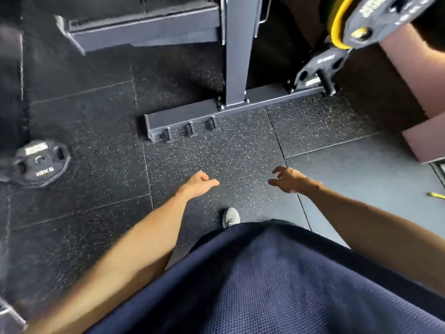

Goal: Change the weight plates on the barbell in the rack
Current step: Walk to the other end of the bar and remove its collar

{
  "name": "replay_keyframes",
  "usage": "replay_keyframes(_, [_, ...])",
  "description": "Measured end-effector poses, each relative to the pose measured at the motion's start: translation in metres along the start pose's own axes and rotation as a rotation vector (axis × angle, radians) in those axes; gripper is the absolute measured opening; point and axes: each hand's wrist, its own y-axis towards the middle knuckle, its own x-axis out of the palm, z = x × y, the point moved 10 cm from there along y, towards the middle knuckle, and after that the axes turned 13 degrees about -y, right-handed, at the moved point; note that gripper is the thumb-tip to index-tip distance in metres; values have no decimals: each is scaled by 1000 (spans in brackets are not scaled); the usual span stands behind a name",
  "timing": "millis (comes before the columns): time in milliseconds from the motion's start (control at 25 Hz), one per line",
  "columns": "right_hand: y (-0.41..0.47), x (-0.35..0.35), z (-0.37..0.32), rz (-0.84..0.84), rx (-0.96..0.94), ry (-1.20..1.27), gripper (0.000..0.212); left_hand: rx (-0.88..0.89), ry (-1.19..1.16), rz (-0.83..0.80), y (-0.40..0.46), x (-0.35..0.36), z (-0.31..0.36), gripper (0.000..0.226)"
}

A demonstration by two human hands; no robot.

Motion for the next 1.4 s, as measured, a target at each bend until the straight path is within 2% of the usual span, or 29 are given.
replay_keyframes(280, [25, -99, -27, 113, -154, -64, 58, 103, -95, 147, -5, -56, 80, 59])
replay_keyframes(640, [17, -284, -80, 399, -285, -32, 56, 375, -114, 430, -58, -172, 244, 64])
replay_keyframes(880, [-32, -407, -140, 609, -441, -103, 58, 543, -143, 609, -136, -261, 338, 61])
replay_keyframes(1040, [-70, -473, -176, 726, -529, -143, 59, 627, -165, 731, -190, -309, 377, 62])
replay_keyframes(1400, [-171, -597, -202, 999, -617, -139, 54, 836, -156, 893, -310, -360, 460, 61])
